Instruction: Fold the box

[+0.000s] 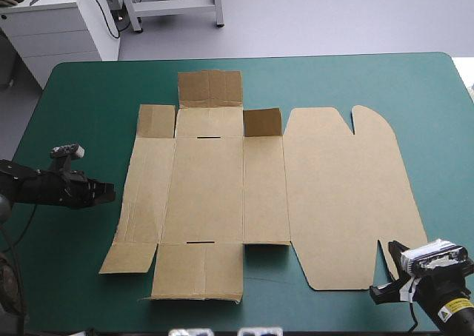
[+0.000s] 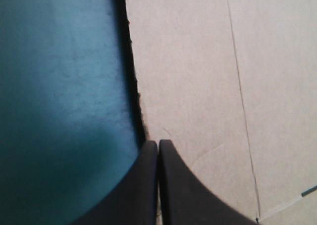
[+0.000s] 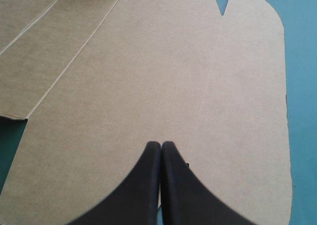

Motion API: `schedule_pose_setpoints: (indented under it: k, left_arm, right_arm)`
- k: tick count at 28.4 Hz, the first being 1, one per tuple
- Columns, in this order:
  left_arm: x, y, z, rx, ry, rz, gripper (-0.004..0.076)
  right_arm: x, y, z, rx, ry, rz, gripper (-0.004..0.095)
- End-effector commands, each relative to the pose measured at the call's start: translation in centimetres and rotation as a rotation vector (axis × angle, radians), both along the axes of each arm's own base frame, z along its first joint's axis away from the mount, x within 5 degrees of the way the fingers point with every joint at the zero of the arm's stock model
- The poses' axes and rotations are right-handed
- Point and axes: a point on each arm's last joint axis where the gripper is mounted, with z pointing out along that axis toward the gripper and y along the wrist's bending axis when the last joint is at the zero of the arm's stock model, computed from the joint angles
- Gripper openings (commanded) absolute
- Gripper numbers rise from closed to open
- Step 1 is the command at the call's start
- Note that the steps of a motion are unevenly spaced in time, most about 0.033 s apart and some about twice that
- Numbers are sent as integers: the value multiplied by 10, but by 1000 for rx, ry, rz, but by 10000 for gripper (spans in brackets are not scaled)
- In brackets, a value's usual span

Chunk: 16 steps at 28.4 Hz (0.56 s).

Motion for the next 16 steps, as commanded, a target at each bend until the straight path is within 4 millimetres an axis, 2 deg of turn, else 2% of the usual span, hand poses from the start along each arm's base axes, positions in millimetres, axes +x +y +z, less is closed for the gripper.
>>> schedule_pose_setpoints:
  k: [1, 5, 10, 13, 16]
  left_arm:
    - [6, -6, 1, -149, 44, -55, -4]
    - [8, -13, -5, -292, 63, -152, 52]
    - [10, -10, -15, -271, 102, -180, 244]
    - [14, -7, -11, -257, 99, -170, 370]
    - [18, -4, -5, -233, 85, -165, 450]
  right_arm:
    - [4, 0, 12, 12, -76, -8, -20]
    - [4, 0, 12, 12, -76, -8, -20]
    - [4, 0, 12, 12, -76, -8, -20]
    - [4, 0, 12, 12, -76, -8, -20]
    - [4, 0, 12, 12, -76, -8, -20]
